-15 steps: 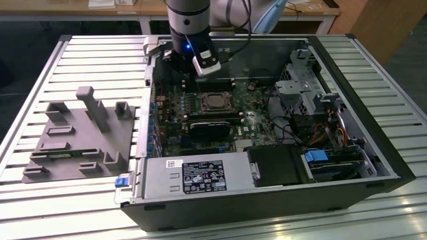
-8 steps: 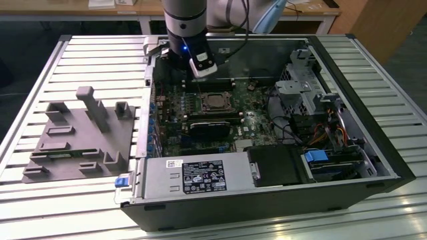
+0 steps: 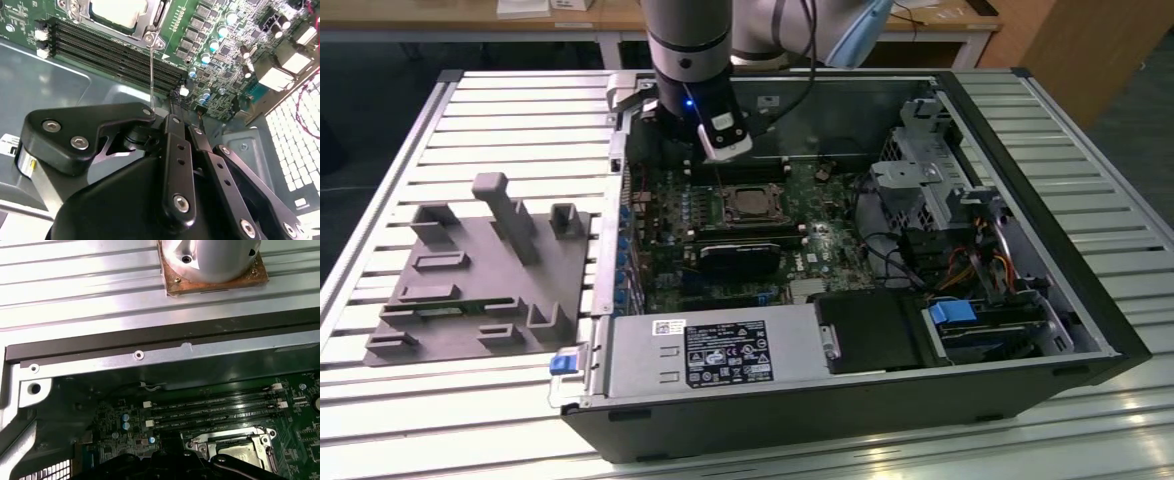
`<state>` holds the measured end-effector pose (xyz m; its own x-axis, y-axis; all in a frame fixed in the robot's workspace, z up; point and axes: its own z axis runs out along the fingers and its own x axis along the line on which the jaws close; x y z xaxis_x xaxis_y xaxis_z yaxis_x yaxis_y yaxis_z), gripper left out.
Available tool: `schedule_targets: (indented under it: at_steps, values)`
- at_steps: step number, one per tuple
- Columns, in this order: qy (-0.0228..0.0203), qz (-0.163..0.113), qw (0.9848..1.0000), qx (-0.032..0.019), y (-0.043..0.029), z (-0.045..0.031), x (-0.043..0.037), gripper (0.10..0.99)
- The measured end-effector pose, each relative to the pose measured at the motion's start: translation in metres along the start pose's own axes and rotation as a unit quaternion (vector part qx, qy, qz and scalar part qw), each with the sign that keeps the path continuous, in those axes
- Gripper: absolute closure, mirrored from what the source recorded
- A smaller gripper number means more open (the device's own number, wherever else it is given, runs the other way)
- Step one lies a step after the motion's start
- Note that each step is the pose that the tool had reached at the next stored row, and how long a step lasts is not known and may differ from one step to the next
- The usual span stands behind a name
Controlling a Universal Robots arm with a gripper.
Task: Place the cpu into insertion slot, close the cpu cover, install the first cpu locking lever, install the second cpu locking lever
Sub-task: 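Install the first cpu locking lever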
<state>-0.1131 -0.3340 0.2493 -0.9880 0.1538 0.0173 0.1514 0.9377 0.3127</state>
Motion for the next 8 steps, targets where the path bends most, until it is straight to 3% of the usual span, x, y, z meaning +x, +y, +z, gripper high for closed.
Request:
schedule_targets:
  at_steps: [8]
  values:
    - [0.0004,-0.001,1.0,-0.0001,0.0003,0.0036,-0.005,0.984]
